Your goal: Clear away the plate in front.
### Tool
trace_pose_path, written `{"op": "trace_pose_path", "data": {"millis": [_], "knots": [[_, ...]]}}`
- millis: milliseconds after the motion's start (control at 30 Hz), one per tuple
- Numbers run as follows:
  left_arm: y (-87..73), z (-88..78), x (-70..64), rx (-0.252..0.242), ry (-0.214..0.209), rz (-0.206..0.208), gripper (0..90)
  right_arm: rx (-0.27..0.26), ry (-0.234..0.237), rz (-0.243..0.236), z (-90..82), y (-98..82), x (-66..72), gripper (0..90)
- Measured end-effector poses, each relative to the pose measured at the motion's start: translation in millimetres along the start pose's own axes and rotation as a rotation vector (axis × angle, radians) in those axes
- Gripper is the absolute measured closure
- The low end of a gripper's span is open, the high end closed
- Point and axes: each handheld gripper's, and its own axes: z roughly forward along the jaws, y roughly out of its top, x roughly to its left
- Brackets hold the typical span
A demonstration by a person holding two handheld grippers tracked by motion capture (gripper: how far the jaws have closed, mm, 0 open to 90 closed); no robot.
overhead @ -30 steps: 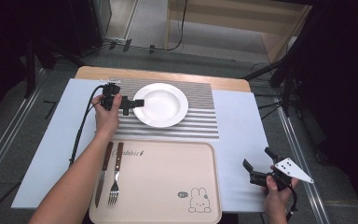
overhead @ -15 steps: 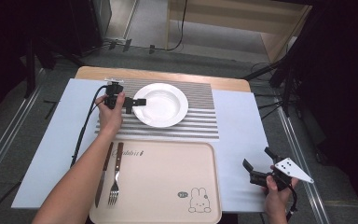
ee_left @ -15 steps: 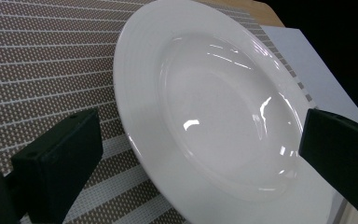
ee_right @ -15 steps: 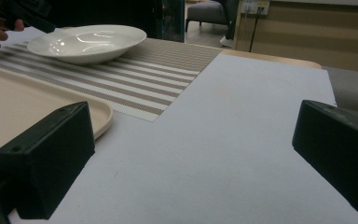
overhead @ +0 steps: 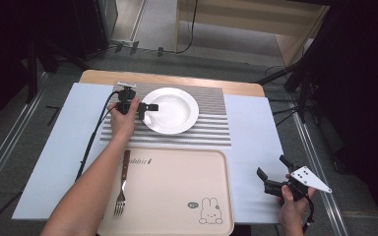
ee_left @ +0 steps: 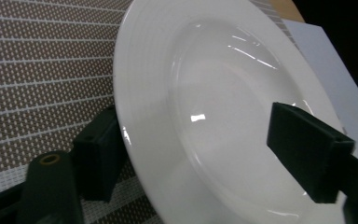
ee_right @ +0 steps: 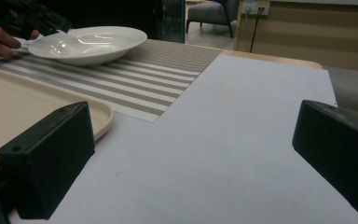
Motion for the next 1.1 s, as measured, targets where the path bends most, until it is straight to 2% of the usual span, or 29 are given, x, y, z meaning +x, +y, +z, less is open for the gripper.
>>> {"op": "trace_pose_path", "data": {"millis": [100, 167, 267, 333, 467, 633, 700, 800, 867, 1100], "knots": [[-1.4, 4.1, 1.6, 0.008, -0.009, -0.019, 24.3, 0.001, 0.0, -0.001, 0.1, 0.0, 0.0, 0.0], [-1.9, 5.8, 2.2, 0.013, -0.01, -0.034, 29.6, 0.001, 0.0, 0.0, 0.0, 0.1, 0.0, 0.0], [-2.6, 8.1, 2.5, 0.004, -0.02, -0.053, 31.5, 0.001, 0.0, 0.001, 0.0, 0.0, 0.0, 0.0], [-2.3, 8.1, 2.7, 0.003, -0.013, -0.063, 32.6, 0.001, 0.0, -0.001, 0.0, 0.0, 0.1, 0.0], [-1.4, 6.9, 5.1, 0.009, 0.003, -0.084, 40.9, 0.004, -0.001, 0.0, 0.3, 0.0, 0.3, 0.0], [-1.4, 7.2, 3.8, 0.008, 0.019, -0.082, 42.7, 0.005, -0.003, -0.001, 0.7, 0.1, 0.5, 0.0], [-1.6, 7.2, 3.1, 0.009, 0.04, -0.075, 45.6, 0.007, -0.003, -0.001, 0.8, 0.0, 0.7, 0.0], [-1.4, 7.1, 2.8, 0.013, 0.075, -0.066, 53.6, 0.009, -0.006, -0.001, 1.1, 0.1, 1.0, 0.0], [-1.4, 6.7, 3.4, 0.016, 0.092, -0.057, 62.7, 0.008, -0.005, -0.003, 1.3, 0.1, 0.8, 0.0], [-0.6, 6.2, 2.5, 0.025, 0.096, -0.043, 62.9, 0.008, -0.003, -0.003, 1.2, 0.1, 0.5, 0.0]]}}
